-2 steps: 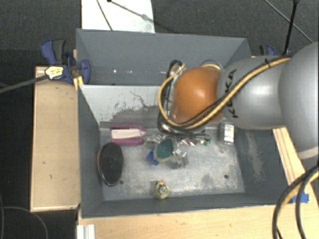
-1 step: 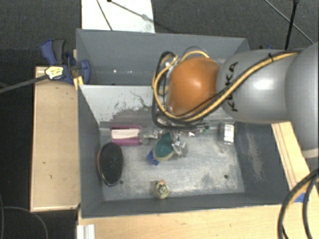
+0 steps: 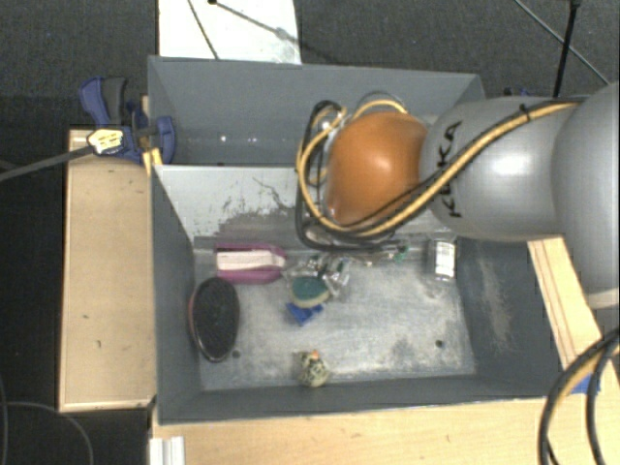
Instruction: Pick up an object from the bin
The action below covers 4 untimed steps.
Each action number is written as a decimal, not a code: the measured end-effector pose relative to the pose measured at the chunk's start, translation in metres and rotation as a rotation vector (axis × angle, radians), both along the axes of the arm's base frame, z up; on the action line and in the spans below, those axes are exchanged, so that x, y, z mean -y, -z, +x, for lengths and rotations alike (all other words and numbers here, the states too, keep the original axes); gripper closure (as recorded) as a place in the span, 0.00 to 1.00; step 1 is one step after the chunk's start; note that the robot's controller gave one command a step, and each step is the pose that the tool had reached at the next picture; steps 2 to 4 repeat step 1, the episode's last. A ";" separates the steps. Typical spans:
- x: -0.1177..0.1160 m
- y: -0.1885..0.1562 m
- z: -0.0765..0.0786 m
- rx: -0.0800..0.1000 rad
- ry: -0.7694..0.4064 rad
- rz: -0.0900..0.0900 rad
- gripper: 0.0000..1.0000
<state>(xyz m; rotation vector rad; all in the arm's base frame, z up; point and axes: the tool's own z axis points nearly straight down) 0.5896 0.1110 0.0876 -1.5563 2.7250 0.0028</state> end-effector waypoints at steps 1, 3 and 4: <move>-0.011 -0.119 -0.001 0.009 0.001 0.000 1.00; -0.011 -0.119 -0.001 0.009 0.001 0.000 1.00; -0.011 -0.119 -0.001 0.009 0.001 0.000 1.00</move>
Offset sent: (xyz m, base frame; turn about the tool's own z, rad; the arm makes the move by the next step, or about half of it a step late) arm -0.0034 0.0100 0.1129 -0.0084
